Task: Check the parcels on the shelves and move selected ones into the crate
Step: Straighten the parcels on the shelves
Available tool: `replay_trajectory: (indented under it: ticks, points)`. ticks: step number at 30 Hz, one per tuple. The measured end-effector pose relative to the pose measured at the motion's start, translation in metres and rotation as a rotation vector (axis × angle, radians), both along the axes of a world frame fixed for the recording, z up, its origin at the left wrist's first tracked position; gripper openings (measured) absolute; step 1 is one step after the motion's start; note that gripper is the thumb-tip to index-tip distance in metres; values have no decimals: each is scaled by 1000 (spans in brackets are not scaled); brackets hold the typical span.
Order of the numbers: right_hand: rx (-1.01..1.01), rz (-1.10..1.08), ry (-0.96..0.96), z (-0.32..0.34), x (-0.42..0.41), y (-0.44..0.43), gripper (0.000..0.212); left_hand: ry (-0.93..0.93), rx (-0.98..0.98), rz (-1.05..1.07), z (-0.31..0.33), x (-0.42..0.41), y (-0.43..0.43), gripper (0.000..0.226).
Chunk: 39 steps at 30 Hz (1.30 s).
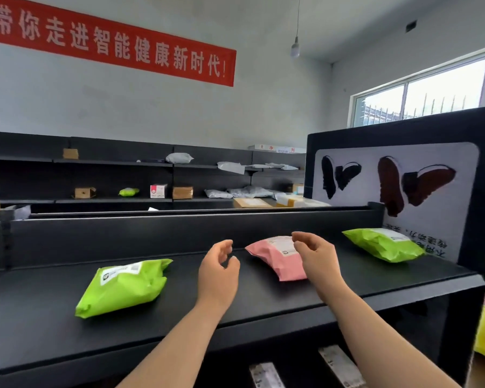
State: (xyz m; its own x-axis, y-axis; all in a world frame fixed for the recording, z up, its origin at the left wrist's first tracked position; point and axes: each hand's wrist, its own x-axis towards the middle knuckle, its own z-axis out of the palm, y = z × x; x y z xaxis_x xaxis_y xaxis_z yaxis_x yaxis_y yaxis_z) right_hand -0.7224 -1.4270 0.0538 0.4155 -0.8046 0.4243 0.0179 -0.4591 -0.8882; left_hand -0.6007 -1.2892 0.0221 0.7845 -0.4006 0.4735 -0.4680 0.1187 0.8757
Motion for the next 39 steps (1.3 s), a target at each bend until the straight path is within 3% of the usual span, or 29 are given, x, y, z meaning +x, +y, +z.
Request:
replay_trajectory:
  ticks: [5,12,22,32,39]
  points:
    - [33,-38,107,-16,-24,-73,34,179,9,-29,-17,-27,-63,32]
    - [210,80,107,-47,-12,-126,44,252,126,-13,-18,-19,-114,43]
    - [318,279,-65,-58,-5,-139,21,192,109,-56,-25,-7,-128,36]
    - [220,376,-117,-63,-8,-139,35,94,13,-177,-22,-13,-120,60]
    - [218,391,-135,-62,-8,-138,42,66,-1,-175,-22,-15,-119,61]
